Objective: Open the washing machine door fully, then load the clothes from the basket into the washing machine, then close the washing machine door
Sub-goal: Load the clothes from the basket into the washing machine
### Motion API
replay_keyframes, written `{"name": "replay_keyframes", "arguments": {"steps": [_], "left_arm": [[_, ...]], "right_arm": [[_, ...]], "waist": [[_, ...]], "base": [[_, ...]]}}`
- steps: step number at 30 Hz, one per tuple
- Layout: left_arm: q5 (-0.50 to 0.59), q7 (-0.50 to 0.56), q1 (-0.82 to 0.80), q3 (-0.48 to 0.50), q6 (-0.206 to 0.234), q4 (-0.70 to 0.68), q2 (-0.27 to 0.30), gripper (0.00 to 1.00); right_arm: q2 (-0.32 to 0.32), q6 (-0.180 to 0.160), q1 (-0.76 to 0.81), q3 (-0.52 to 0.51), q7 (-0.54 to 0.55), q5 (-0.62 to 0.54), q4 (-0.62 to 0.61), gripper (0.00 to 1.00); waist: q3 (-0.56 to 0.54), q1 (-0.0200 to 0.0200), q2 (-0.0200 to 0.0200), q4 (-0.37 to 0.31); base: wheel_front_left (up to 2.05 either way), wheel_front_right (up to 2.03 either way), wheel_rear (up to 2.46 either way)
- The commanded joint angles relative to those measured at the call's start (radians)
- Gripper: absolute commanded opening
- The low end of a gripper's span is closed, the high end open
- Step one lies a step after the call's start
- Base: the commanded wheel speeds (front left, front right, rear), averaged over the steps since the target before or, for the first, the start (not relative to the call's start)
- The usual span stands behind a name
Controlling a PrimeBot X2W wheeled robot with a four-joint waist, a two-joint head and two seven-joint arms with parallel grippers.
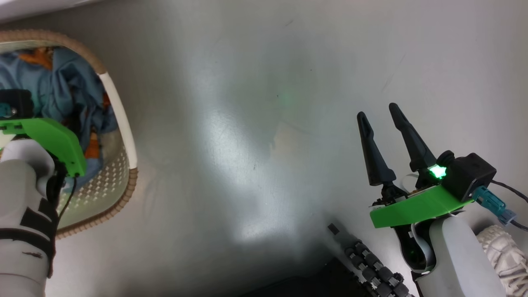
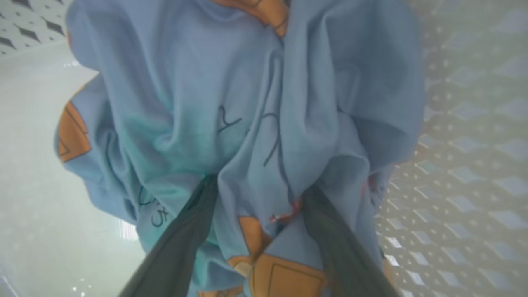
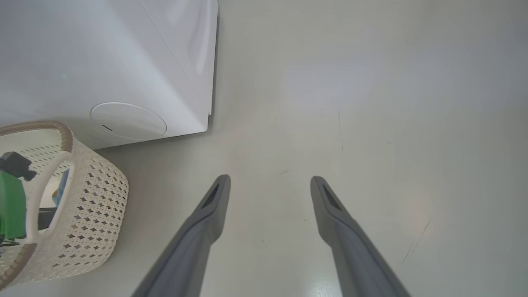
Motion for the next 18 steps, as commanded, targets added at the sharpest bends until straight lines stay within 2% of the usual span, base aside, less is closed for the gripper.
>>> {"name": "replay_keyframes", "arguments": {"steps": [1,5,6,7,8,18], "left_arm": [[0.008,0.008,0.021,0.01,0.013,0.006,0.04,1.0],[0.013,0.023,0.01,-0.001,0.034,0.026,0.043,1.0],[0.011,0.021,0.009,-0.001,0.035,0.029,0.043,0.49],[0.01,0.02,0.008,-0.003,0.034,0.032,0.041,0.15],[0.006,0.014,0.008,-0.003,0.031,0.033,0.038,0.0],[0.034,-0.096,0.048,-0.065,0.011,0.038,0.019,0.0]], "right_arm": [[0.001,0.002,0.052,0.024,-0.005,0.01,-0.02,1.0],[0.001,0.002,0.056,0.025,-0.005,0.014,-0.021,1.0],[0.001,0.002,0.057,0.024,-0.005,0.014,-0.022,1.0],[0.001,0.002,0.058,0.022,-0.005,0.013,-0.022,1.0],[0.001,0.002,0.059,0.02,-0.005,0.013,-0.022,1.0],[0.001,0.002,0.037,-0.032,-0.005,-0.004,-0.032,1.0]], "waist": [[0.004,0.0,0.0,-0.007],[0.003,0.0,0.0,-0.016],[0.001,0.0,0.0,-0.016],[0.0,0.0,0.0,-0.016],[-0.001,0.0,0.0,-0.015],[-0.054,0.0,0.0,0.02]], "base": [[0.0,0.0,0.0],[0.0,0.0,0.0],[0.0,0.0,0.0],[0.0,0.0,0.0],[0.0,0.0,0.0],[0.0,0.0,0.0]]}}
